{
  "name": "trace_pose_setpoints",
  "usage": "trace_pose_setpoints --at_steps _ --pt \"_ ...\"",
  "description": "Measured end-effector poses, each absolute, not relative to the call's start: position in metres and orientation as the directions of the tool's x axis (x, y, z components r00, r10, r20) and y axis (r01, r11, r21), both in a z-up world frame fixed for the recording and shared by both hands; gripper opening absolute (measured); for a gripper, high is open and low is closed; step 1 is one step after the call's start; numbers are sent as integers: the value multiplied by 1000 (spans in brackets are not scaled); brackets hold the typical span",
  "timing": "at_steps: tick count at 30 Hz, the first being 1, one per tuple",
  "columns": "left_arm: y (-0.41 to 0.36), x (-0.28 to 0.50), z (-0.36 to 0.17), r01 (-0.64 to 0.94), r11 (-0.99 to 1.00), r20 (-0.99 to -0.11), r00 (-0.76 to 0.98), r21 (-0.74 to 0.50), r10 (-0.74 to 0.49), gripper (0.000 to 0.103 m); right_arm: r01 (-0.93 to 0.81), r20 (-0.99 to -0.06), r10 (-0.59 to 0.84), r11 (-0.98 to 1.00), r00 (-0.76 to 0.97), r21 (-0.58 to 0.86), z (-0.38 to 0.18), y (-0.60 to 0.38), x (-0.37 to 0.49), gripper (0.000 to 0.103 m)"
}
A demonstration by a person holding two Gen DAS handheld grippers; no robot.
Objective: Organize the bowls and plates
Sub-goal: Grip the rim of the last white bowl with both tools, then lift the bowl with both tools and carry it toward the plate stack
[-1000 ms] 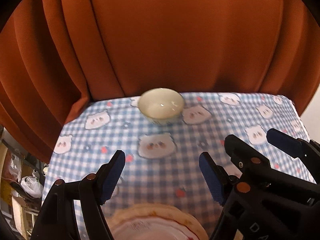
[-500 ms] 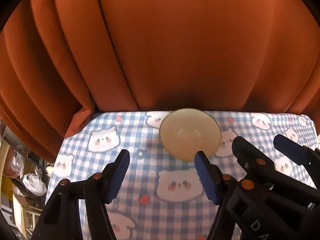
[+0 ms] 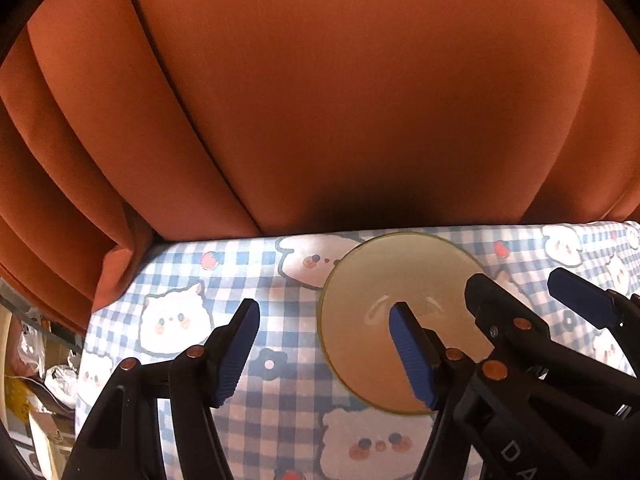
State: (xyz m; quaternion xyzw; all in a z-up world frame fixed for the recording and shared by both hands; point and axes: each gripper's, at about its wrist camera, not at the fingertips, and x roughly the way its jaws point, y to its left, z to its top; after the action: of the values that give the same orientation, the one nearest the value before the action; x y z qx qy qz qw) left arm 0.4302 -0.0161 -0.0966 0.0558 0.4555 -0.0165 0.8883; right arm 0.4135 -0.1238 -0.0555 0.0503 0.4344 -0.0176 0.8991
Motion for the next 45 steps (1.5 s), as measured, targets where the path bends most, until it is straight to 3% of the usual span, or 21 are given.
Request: trace_pose_setpoints --at_steps 6,8,12,17,19,32,45 --pt "-17 440 -115 46 996 -823 566 82 42 69 81 -794 14 994 608 79 -78 -126 432 67" --pt "-18 442 -122 38 996 -828 559 83 48 68 91 -801 5 993 599 74 -84 -127 436 59" --pt "-19 447 -132 34 996 -834 548 88 55 51 94 -811 -11 994 585 54 -96 -126 444 50" --pt "-19 450 -139 29 997 -847 529 70 44 27 88 -821 -9 995 570 50 -105 -125 451 21" --pt "-21 451 -140 41 998 -854 519 50 21 18 83 -818 -13 996 575 42 -106 -125 452 20" --pt "-22 448 -135 25 999 -850 526 44 25 18 72 -823 7 996 568 58 -106 -125 454 20" --pt "-19 411 -83 33 999 -819 573 36 11 18 72 -794 -4 996 607 51 -54 -127 415 20"
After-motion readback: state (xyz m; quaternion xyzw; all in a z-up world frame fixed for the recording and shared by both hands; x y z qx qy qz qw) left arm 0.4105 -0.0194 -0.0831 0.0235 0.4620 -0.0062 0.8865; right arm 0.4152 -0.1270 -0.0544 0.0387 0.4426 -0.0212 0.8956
